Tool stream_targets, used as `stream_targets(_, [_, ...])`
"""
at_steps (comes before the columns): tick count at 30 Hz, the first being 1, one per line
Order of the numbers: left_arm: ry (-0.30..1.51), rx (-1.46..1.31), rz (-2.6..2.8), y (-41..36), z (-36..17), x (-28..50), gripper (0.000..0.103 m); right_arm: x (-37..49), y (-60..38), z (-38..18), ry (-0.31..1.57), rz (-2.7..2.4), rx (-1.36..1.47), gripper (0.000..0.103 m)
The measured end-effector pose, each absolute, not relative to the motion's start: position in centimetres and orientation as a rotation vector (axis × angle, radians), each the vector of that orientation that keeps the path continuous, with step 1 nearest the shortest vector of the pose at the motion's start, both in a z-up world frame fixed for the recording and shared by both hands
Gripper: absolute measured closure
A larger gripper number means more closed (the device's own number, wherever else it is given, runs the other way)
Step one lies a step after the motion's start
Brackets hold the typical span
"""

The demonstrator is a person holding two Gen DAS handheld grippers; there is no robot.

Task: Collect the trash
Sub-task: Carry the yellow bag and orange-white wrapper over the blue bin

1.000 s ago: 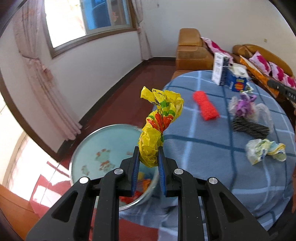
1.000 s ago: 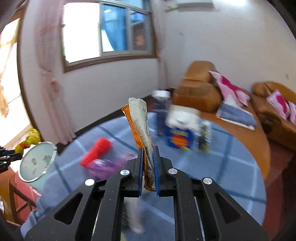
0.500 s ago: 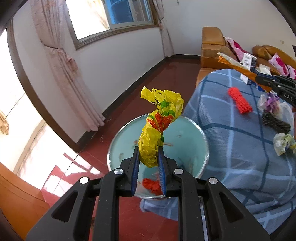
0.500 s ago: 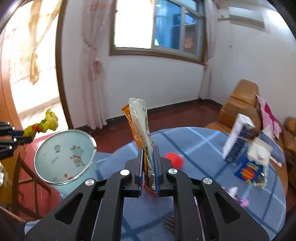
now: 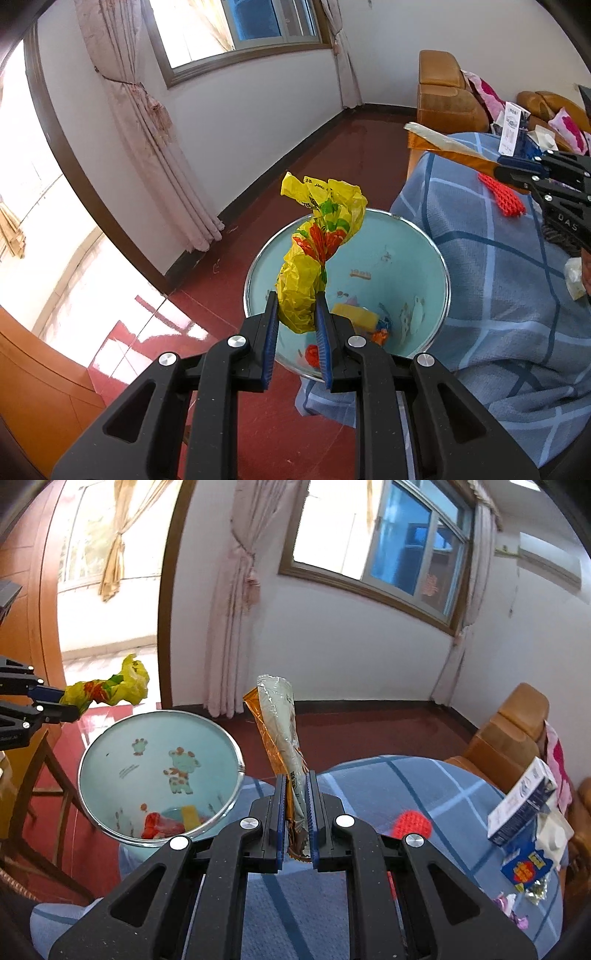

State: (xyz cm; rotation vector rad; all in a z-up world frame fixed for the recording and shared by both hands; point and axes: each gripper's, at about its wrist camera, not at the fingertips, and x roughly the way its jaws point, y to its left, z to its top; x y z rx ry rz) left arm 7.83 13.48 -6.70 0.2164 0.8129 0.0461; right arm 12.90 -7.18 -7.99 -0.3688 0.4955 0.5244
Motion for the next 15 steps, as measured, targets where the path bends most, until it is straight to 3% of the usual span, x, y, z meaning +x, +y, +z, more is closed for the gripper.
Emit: stream_targets(15, [0.822, 0.23, 0.07, 14.4, -7.4, 7.7, 0.084, 12.4, -4.1, -8.7, 0.486, 0.593, -0.429, 0.092])
